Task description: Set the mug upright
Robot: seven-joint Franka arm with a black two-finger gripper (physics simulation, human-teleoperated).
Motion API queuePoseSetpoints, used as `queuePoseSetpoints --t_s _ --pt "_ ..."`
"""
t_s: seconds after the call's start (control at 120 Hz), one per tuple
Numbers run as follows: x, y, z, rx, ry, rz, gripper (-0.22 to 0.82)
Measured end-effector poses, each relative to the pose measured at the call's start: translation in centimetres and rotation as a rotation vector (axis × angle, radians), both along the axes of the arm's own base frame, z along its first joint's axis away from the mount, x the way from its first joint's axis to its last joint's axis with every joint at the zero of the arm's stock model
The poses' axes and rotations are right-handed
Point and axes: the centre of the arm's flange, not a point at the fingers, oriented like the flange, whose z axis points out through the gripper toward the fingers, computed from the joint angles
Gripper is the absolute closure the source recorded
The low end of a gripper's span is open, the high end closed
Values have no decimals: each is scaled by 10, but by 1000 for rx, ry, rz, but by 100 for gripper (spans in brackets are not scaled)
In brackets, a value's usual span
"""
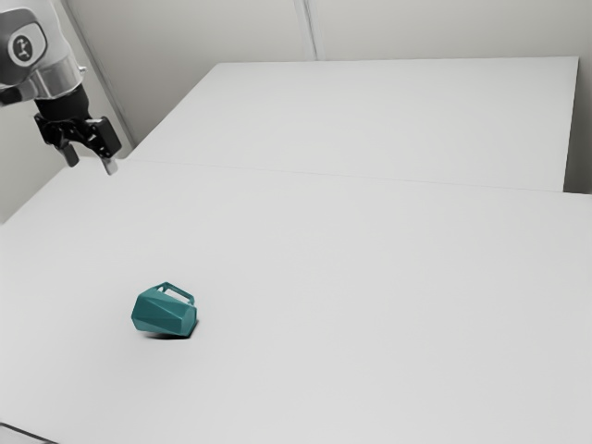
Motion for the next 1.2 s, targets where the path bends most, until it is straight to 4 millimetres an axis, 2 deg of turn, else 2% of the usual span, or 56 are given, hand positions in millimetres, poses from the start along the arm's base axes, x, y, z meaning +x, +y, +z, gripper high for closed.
queuePoseSetpoints --t_s 0.258,0.367,0.425,0.55,0.708,1.008,1.2 --pt "1 2 -4 -2 -6 3 0" --pt "-1 10 -16 -32 10 28 0" --pt "-9 29 -36 -110 32 88 0" --pt "-28 74 -98 -305 92 251 0" --pt "-37 109 -158 -485 141 407 0" --pt "-53 161 -244 -669 206 625 0" --pt "-37 163 -293 -683 226 671 0"
